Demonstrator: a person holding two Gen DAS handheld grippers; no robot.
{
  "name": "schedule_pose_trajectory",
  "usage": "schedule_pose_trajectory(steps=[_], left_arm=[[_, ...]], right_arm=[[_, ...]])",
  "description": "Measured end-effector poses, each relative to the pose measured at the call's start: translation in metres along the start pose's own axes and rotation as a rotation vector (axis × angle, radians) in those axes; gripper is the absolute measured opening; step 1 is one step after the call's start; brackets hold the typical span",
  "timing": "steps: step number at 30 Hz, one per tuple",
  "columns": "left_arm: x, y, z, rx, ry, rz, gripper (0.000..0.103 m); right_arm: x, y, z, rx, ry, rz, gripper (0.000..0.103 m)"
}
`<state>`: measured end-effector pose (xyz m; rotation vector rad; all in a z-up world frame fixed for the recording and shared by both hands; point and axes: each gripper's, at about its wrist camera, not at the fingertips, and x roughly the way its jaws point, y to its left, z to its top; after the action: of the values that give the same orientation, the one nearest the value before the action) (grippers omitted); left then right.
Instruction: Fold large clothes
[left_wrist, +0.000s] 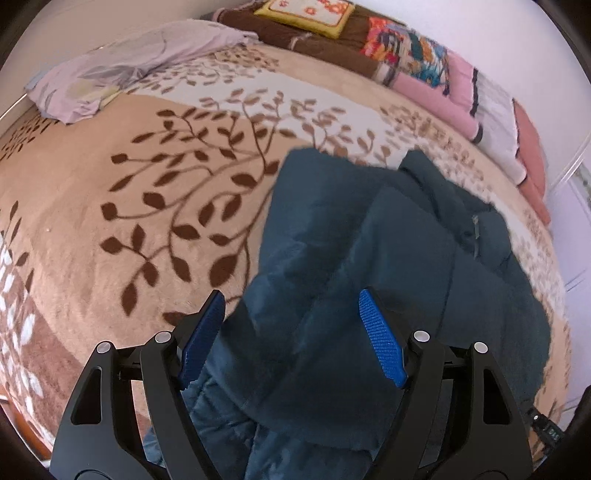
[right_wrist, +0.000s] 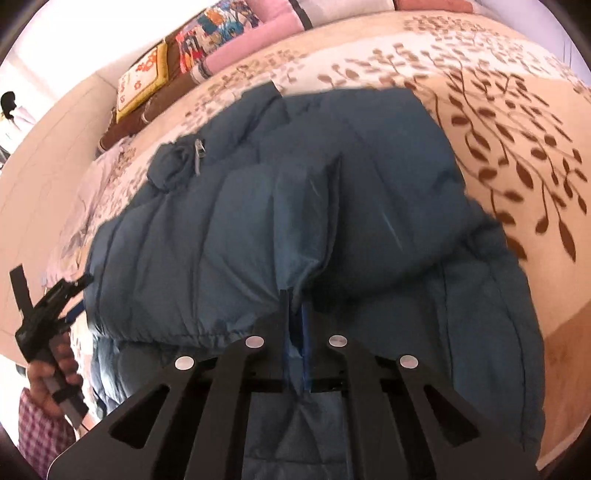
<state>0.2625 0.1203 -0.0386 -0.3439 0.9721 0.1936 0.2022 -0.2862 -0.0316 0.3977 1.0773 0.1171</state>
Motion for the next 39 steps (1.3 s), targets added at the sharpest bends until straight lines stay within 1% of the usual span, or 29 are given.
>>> schedule_pose_trajectory(steps=[3, 5, 7, 10, 14, 20, 25, 29, 32, 39], left_arm=[[0.010, -0.004, -0.003, 0.014, 0.009, 0.040, 0.080], [0.008, -0.001, -0.002, 0.003, 0.013, 0.037, 0.080], [0.000, 0.002, -0.001, -0.013, 0.009, 0.018, 0.080], [-0.019, 0.005, -0.003, 0.001, -0.016, -0.003, 0.080], [-0.050, 0.008, -0.015, 0.041, -0.046, -0.026, 0.080], [-0.107, 0.015, -0.047, 0.129, -0.106, -0.033, 0.080], [-0.143, 0.027, -0.072, 0.154, -0.125, -0.026, 0.080], [-0.166, 0.041, -0.095, 0.140, -0.117, -0.027, 0.080], [-0.176, 0.048, -0.113, 0.136, -0.099, -0.040, 0.080], [-0.197, 0.069, -0.162, 0.170, -0.048, -0.024, 0.080]], right_arm=[[0.009, 0.002, 0.002, -0.009, 0.014, -0.021, 0.006], [0.011, 0.005, 0.003, -0.023, 0.018, -0.035, 0.008], [0.010, 0.006, 0.003, -0.032, 0.019, -0.035, 0.010], [0.002, 0.004, 0.001, -0.043, -0.003, -0.056, 0.022], [-0.015, 0.011, -0.006, -0.096, -0.044, -0.093, 0.023], [-0.043, 0.025, -0.023, -0.197, -0.109, -0.155, 0.025], [-0.066, 0.031, -0.040, -0.250, -0.154, -0.187, 0.030], [-0.085, 0.025, -0.060, -0.262, -0.156, -0.177, 0.038], [-0.100, 0.016, -0.076, -0.264, -0.155, -0.167, 0.041], [-0.145, -0.020, -0.115, -0.253, -0.137, -0.147, 0.045]])
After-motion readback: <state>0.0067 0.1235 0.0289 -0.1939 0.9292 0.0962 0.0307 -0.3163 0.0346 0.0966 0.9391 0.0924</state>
